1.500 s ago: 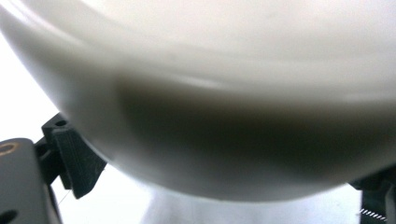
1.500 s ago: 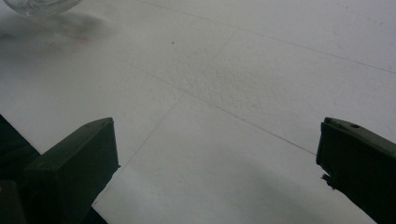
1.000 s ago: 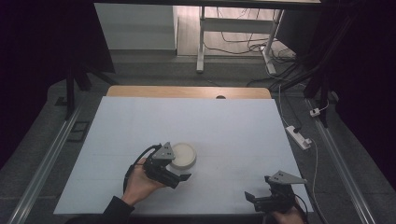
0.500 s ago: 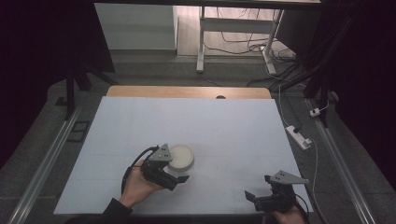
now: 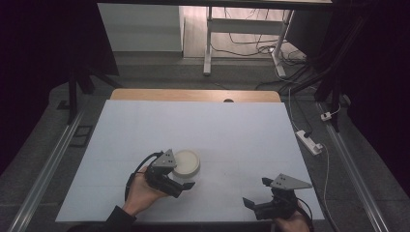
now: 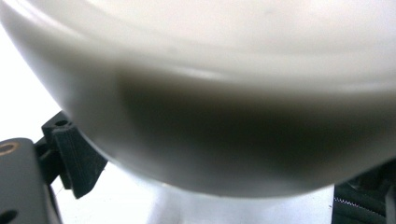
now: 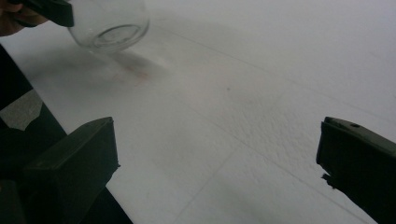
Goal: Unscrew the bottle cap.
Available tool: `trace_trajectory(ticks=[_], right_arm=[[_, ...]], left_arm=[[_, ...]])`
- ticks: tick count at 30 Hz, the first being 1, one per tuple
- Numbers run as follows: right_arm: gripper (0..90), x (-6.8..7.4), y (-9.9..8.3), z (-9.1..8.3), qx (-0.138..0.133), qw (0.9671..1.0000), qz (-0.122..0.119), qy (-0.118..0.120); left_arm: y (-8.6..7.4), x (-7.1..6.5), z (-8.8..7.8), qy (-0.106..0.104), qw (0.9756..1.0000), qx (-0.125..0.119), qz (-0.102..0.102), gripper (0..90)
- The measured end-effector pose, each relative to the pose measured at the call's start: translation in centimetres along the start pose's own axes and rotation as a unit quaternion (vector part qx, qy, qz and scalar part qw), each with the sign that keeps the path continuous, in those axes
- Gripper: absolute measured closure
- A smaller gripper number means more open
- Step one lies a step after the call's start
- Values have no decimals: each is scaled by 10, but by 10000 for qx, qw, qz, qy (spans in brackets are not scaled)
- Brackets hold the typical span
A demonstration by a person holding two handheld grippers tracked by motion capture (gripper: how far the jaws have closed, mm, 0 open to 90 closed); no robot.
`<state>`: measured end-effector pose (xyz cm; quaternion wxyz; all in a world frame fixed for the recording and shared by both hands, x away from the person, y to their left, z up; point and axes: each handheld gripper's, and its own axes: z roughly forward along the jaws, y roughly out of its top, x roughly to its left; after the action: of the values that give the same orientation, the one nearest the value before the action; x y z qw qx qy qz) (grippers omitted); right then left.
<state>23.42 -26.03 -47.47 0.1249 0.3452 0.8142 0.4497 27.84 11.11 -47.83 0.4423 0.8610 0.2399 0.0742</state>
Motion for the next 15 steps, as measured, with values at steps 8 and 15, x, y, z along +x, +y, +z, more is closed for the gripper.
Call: trace_trajectory(ticks=[8,15], right_arm=[[0,14,23,7,-189,9986,-406,269],[0,25,45,20,-129,9969,-496,602]], left_arm=[[0,0,-3,22,10000,-41,-12,78],[-1,0,-2,20,10000,-30,-8,78]])
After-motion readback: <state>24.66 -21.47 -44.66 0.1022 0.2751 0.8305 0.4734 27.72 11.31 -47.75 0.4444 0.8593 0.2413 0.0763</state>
